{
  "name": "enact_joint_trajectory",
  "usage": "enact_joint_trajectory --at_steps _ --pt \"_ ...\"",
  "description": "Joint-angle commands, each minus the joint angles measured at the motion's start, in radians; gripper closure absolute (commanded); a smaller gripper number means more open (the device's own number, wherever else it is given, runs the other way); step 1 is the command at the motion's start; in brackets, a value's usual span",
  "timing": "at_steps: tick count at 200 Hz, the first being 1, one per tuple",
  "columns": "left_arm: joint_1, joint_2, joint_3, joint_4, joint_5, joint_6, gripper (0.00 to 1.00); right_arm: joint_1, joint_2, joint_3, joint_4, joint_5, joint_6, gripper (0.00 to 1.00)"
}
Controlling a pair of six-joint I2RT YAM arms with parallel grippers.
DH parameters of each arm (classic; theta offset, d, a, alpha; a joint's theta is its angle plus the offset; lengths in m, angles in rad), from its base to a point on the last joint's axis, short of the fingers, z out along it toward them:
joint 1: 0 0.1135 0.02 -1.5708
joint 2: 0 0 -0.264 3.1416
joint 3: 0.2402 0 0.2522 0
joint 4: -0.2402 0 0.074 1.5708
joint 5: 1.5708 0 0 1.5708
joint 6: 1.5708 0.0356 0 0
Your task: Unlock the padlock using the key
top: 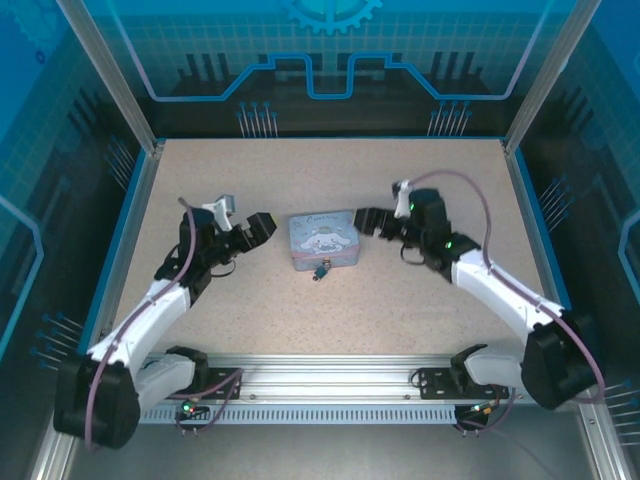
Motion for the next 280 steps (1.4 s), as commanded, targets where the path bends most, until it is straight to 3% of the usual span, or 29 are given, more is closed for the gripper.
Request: enact_joint_trajectory --at_steps 1,47,77,116,280 --pt "0.010 -0.101 -0.042 -0.036 -0.074 -0.013 0.01 0.134 -0.030 -0.154 0.130 0.118 0.242 0.14" --pt "0.029 -0.146 -0.018 -0.109 -0.033 -0.003 0.01 0.374 0.084 -0.203 0.222 0.373 0.414 0.31" --pt "0.039 -0.148 -0.024 -0.091 -0.004 -0.022 0.01 0.464 0.201 -0.178 0.324 0.489 0.456 0.45" --pt "0.055 -0.153 -0.029 -0.095 0.017 -0.032 0.01 0.510 0.307 -0.156 0.357 0.551 0.534 0.51" --pt "0.079 -0.125 -0.035 -0.062 0.046 -0.066 0.01 0.514 0.496 -0.111 0.428 0.517 0.582 0.58"
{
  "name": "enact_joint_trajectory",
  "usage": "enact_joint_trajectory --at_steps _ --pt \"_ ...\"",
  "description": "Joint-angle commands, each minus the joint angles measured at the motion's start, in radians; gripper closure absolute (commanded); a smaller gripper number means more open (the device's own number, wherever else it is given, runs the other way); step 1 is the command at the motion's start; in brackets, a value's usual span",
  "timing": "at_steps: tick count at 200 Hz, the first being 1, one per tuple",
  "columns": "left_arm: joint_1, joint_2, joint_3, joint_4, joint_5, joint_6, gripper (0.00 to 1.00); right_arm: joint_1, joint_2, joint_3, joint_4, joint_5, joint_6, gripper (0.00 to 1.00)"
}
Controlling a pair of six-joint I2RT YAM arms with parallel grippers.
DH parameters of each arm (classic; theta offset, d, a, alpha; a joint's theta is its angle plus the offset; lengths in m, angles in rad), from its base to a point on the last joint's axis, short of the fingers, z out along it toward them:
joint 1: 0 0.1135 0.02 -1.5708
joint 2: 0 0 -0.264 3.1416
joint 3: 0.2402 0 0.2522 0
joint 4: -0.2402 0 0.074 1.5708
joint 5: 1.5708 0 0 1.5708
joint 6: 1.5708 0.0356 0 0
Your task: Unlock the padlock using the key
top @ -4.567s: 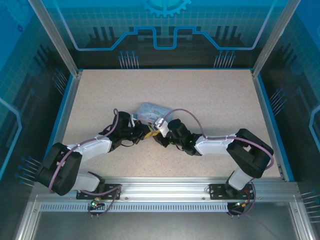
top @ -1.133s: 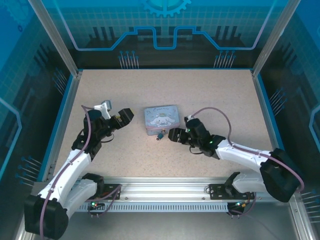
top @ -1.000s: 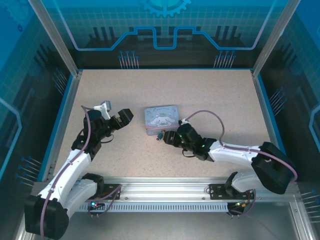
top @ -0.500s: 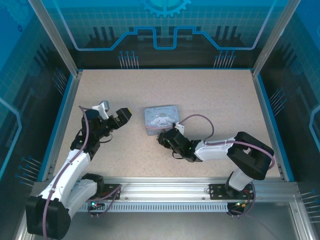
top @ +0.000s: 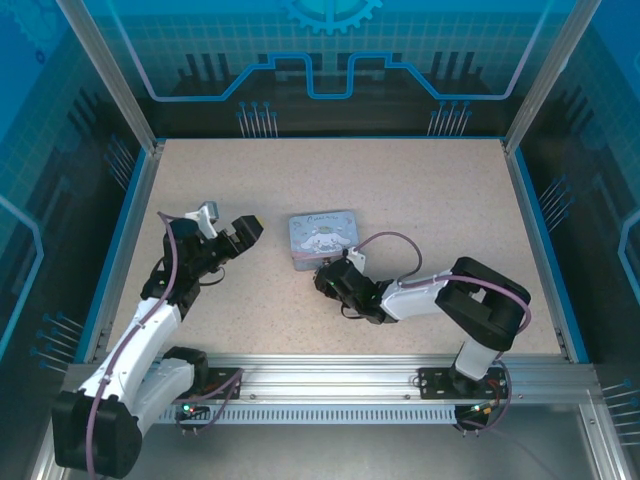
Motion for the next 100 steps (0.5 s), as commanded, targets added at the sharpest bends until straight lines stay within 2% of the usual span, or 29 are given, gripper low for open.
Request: enact_joint_trajectory --at_steps 1,34,100 --pt "0.011 0.008 -0.004 0.014 0.025 -0.010 0.01 0.009 0.029 0.018 0.048 0.018 0.017 0.58" --pt "0.013 0.011 -0.001 0.010 0.027 -0.008 0.01 0.008 0.066 0.014 0.108 0.008 0.015 0.59" --pt "0.016 0.015 0.003 0.006 0.028 -0.007 0.01 0.006 0.093 0.020 0.121 0.011 0.010 0.63"
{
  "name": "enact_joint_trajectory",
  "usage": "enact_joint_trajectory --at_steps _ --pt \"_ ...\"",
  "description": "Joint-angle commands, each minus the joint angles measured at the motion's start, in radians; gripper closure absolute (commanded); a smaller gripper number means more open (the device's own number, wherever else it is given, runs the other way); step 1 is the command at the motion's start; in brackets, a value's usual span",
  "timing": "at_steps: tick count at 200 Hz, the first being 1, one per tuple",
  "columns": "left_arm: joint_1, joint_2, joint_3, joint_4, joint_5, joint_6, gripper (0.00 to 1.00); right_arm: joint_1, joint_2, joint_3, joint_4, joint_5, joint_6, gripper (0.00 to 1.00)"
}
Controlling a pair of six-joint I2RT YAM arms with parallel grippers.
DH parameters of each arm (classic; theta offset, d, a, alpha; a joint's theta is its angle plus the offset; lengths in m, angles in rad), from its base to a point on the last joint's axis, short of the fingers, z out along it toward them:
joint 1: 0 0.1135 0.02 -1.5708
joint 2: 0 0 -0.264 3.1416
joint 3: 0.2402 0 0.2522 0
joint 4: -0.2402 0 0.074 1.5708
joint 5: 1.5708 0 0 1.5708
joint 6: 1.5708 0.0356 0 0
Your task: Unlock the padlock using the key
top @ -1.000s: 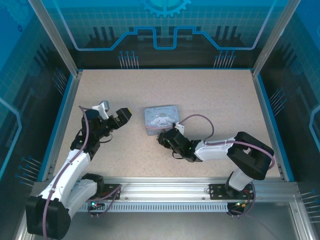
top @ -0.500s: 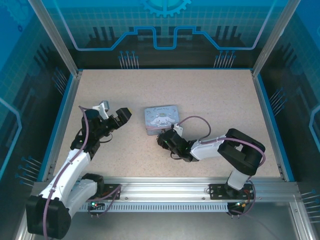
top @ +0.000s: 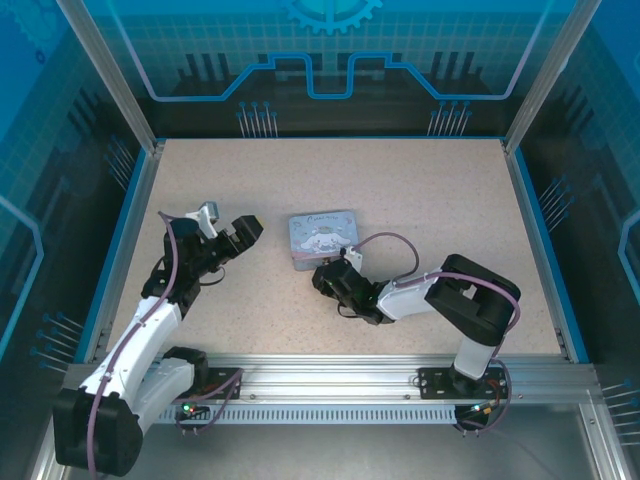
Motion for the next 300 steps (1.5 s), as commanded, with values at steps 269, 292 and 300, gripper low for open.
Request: enact_joint_trajectory --at_steps 269,292,300 --pt "-0.074 0.081 0.084 0.042 0.115 0.018 0.01 -0.036 -0.081 -0.006 -0.360 0.107 0.183 0.89" --pt "-0.160 0.164 0.129 0.086 0.113 0.020 0.02 -0.044 -0.108 -0.023 -0.370 0.118 0.173 0.89" --pt "-0.193 0.196 0.150 0.099 0.112 0.023 0.02 -0.046 -0.115 -0.029 -0.371 0.122 0.171 0.88"
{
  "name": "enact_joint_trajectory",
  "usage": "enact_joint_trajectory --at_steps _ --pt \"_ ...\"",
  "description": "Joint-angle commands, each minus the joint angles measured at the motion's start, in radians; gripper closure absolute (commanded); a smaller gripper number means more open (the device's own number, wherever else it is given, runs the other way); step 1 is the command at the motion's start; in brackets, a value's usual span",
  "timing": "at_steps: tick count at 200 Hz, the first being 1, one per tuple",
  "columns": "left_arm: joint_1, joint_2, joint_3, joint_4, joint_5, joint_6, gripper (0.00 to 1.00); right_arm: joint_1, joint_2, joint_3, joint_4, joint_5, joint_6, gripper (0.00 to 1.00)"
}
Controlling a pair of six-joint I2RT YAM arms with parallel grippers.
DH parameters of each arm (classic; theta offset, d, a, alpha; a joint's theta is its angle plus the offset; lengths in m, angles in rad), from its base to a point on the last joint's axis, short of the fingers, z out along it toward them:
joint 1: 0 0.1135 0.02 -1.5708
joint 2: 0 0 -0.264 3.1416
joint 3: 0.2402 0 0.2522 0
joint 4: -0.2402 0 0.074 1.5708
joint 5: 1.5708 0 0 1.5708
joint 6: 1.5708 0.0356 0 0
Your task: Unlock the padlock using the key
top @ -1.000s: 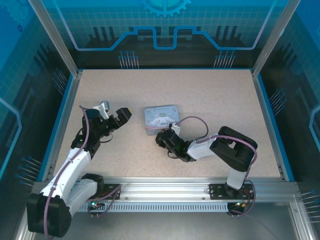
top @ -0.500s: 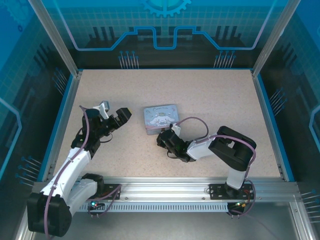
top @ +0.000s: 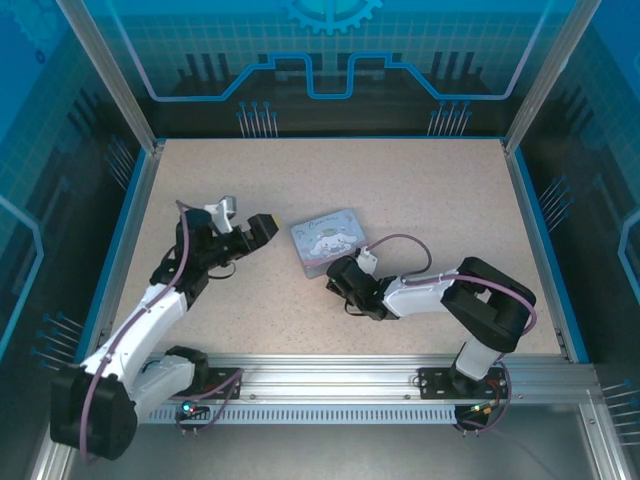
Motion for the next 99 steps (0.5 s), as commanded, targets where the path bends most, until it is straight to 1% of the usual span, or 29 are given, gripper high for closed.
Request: enact_joint_trajectory --at_steps 1,16,38,72,99 --pt "-0.081 0.076 0.071 0.065 0.026 0.021 0.02 -0.018 -0.022 -0.036 -0.115 0.050 0.006 0.89" --pt "-0.137 0.135 0.109 0.089 0.028 0.027 0.02 -0.021 -0.031 -0.044 -0.114 0.053 0.002 0.89" --pt "-0.190 0.226 0.149 0.133 0.040 0.018 0.03 -0.026 -0.041 -0.048 -0.115 0.055 -0.014 0.88" --pt "-0.258 0.359 0.193 0.185 0.066 0.005 0.05 -0.034 -0.046 -0.044 -0.088 0.044 -0.073 0.88" --pt "-0.294 0.447 0.202 0.221 0.071 -0.017 0.05 -0.042 -0.048 -0.066 -0.022 0.028 -0.105 0.88"
